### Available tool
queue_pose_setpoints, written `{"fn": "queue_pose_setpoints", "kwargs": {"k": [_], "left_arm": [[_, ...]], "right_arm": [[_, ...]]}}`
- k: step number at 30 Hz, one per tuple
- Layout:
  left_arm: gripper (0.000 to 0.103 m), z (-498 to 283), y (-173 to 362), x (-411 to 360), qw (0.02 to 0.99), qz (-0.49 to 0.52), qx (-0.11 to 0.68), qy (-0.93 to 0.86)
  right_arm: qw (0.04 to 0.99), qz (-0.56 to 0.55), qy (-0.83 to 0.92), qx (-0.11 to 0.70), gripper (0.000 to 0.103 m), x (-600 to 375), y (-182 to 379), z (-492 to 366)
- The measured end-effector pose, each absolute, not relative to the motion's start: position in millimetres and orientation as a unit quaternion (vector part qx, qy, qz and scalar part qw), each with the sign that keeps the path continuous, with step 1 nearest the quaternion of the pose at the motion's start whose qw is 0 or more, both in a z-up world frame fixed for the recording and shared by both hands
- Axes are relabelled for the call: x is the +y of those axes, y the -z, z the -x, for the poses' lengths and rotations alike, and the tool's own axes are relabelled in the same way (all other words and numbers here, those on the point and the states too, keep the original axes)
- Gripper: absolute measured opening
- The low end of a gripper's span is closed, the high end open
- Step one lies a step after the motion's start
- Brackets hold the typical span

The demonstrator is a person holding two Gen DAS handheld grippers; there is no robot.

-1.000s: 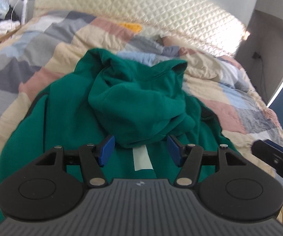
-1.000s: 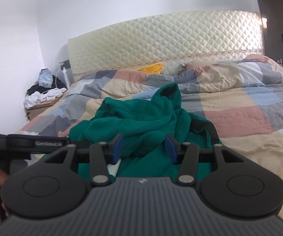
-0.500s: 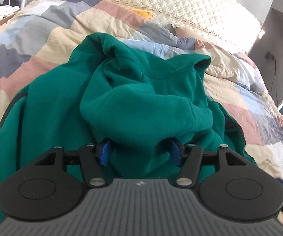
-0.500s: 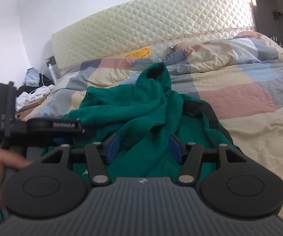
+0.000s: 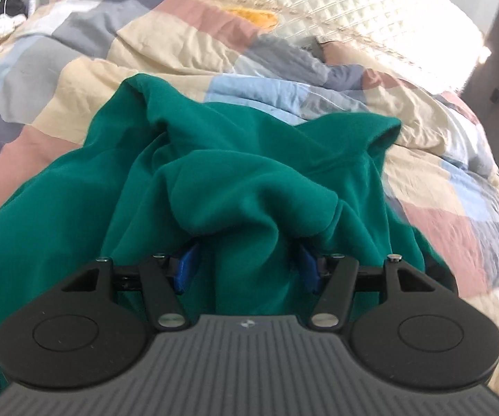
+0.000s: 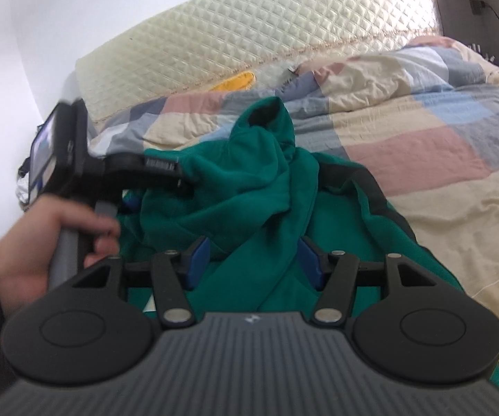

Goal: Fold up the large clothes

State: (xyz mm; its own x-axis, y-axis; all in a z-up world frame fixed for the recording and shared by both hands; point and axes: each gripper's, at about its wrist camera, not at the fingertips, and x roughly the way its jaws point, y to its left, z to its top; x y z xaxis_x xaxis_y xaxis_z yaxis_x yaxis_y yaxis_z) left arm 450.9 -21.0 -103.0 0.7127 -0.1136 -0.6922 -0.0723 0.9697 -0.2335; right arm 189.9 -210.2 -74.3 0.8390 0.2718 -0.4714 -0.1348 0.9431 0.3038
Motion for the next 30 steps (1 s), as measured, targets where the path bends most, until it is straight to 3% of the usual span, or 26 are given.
{"fn": "queue_pose_setpoints", "kwargs": {"k": [18,23,30], "left_arm": [[0.065,-612.0,120.0,-69.9,0.933,0.034,0.354,-0.056],[0.065,-609.2,113.4,-67.8,0.935,0.038,0.351,-0.044],[0.065,-546.7,80.5,-55.4,0.922,0.045,0.384,0.028]], "right_arm": [[0.931,-0.155,-0.117,0.308,0.058,-201.1,117.2,-243.8],[0.929,-0.153,-0.126,0.312,0.058,-196.3,124.4,-249.3],[0.931,-0.151,-0.133,0.303,0.059,-193.8,117.8,-241.0]]}}
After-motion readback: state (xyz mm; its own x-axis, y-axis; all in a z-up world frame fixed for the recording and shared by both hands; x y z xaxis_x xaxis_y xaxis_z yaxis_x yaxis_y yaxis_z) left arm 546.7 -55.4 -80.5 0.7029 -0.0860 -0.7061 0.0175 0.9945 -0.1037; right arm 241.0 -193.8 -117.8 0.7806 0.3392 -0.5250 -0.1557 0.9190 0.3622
